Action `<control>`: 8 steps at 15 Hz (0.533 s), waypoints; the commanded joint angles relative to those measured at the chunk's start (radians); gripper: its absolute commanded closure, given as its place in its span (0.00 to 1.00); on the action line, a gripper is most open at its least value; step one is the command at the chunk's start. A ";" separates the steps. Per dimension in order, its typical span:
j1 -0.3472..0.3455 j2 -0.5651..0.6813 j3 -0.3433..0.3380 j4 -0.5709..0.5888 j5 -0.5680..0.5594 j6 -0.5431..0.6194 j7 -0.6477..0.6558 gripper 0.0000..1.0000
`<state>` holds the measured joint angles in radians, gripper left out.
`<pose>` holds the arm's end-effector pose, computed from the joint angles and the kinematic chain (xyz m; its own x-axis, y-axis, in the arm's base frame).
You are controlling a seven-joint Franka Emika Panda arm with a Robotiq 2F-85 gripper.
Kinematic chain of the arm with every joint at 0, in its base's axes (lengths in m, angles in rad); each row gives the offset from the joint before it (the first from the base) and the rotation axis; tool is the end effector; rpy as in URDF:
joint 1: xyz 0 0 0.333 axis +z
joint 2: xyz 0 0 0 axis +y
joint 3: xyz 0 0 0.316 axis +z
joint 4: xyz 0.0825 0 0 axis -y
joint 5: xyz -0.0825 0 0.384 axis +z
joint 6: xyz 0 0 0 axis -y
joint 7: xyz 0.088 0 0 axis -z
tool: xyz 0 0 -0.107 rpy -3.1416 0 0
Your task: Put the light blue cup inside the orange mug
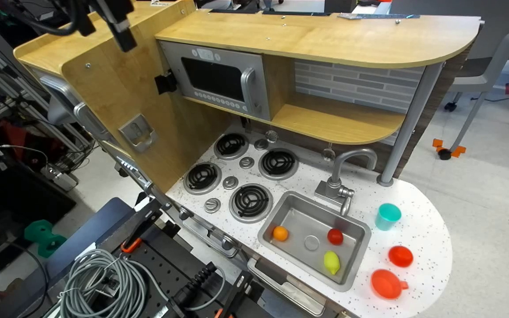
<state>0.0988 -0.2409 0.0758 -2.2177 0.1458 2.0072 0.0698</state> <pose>0.4726 0.0938 0.4795 0.9989 0.0421 0.0186 0.0440 -0.9921 -0.1171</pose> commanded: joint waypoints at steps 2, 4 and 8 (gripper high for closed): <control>-0.083 0.063 -0.067 0.028 -0.071 0.034 -0.061 0.00; -0.103 0.072 -0.087 0.030 -0.081 0.046 -0.084 0.00; -0.139 0.113 -0.120 0.066 -0.116 0.082 -0.108 0.00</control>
<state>-0.0204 -0.1709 -0.0233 -2.1955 0.0604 2.0545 -0.0108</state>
